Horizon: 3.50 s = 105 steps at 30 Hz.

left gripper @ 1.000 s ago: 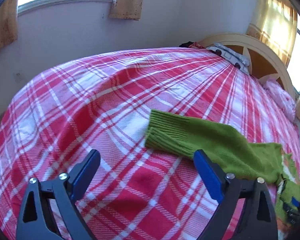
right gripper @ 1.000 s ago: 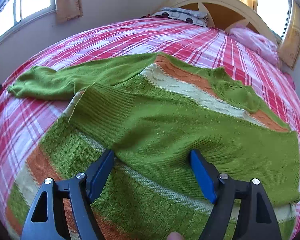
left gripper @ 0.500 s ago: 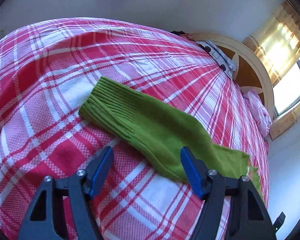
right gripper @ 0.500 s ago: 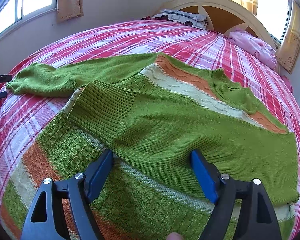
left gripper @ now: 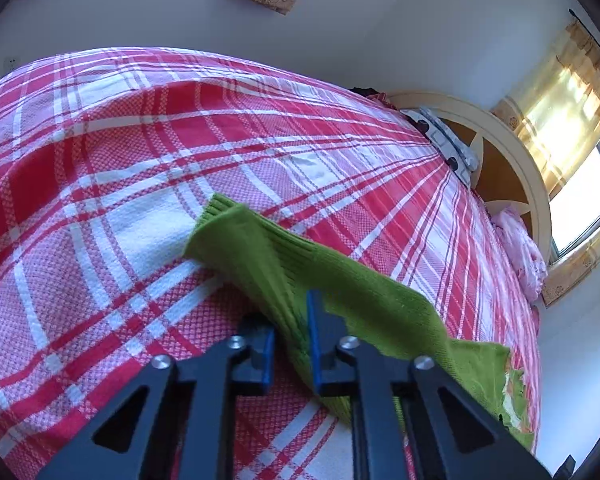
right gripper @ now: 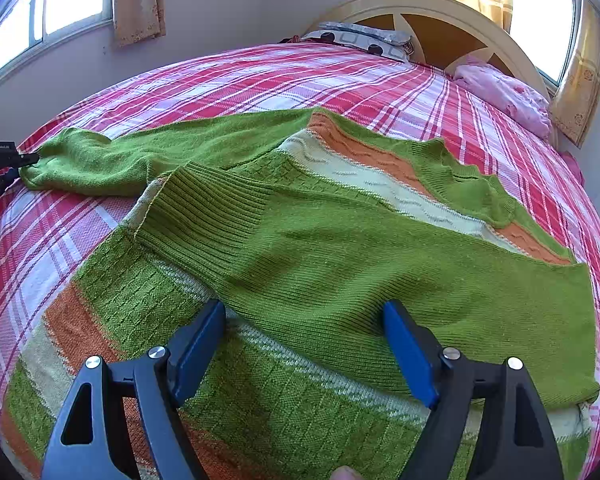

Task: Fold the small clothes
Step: 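Grasp the sleeve cuff with the left tool and lift it, then carry the sleeve with the left tool across the body onto the folded sleeve, then open the left tool and withdraw it from the sweater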

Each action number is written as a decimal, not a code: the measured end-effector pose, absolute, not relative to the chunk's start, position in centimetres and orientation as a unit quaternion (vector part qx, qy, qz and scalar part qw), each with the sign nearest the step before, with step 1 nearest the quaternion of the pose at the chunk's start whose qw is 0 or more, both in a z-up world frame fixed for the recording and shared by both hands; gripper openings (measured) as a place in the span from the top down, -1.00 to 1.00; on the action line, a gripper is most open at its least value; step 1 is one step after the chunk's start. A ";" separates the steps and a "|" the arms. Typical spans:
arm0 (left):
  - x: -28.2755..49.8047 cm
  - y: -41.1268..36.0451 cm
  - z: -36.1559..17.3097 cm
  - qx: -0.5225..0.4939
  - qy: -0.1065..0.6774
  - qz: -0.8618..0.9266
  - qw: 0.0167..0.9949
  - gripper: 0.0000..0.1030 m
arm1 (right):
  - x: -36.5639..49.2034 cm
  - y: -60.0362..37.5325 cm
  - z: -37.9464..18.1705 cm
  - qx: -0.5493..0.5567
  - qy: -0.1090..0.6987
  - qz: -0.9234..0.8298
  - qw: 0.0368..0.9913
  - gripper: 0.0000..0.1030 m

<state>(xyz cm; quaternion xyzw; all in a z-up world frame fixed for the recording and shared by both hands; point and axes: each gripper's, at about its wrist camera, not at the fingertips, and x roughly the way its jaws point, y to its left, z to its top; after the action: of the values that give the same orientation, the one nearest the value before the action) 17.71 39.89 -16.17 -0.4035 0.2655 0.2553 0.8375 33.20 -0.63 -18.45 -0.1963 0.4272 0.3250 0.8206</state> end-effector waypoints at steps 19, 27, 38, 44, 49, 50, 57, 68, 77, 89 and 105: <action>17.9 36.5 -6.0 -0.323 0.155 0.191 0.914 0.88 | 33.3 -0.8 -18.3 -0.189 0.428 0.323 0.823 -0.58; 20.1 34.9 -3.4 -0.301 0.138 0.154 0.931 0.88 | 33.6 -1.0 -18.3 -0.179 0.428 0.323 0.825 -0.58; 22.0 31.8 -0.9 -0.285 0.138 0.107 0.943 0.89 | 34.0 -1.8 -17.8 -0.154 0.433 0.325 0.827 -0.58; 23.6 29.4 2.2 -0.255 0.129 0.074 0.955 0.89 | 33.8 -5.2 -15.4 -0.110 0.434 0.312 0.838 -0.58; 25.3 27.4 4.2 -0.248 0.118 0.051 0.960 0.89 | 32.3 -8.5 -13.8 -0.113 0.427 0.311 0.841 -0.58; 25.6 26.9 4.6 -0.246 0.116 0.045 0.961 0.89 | 31.9 -9.0 -13.6 -0.115 0.426 0.309 0.843 -0.58; 27.9 21.6 6.6 -0.225 0.113 -0.011 0.968 0.89 | 29.7 -13.8 -12.5 -0.098 0.419 0.305 0.850 -0.58; 31.7 12.3 7.3 -0.218 0.129 -0.093 0.963 0.88 | 27.7 -20.0 -12.0 -0.068 0.415 0.283 0.862 -0.58; 34.0 3.6 3.0 -0.202 0.191 -0.146 0.949 0.89 | 26.1 -22.4 -12.9 -0.065 0.430 0.274 0.858 -0.58; 36.2 -5.3 -6.3 -0.136 0.295 -0.158 0.932 0.89 | 24.2 -23.7 -15.2 -0.059 0.457 0.278 0.843 -0.58; 34.2 -7.2 -6.3 -0.092 0.312 -0.232 0.917 -0.12 | 24.1 -23.7 -15.5 -0.047 0.457 0.281 0.843 -0.59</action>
<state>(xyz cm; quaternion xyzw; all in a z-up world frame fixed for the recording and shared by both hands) 34.20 -7.20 -6.32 -0.0921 0.3119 -0.2323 0.9167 24.05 -23.75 -15.52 -0.0473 0.4570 0.2805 0.8427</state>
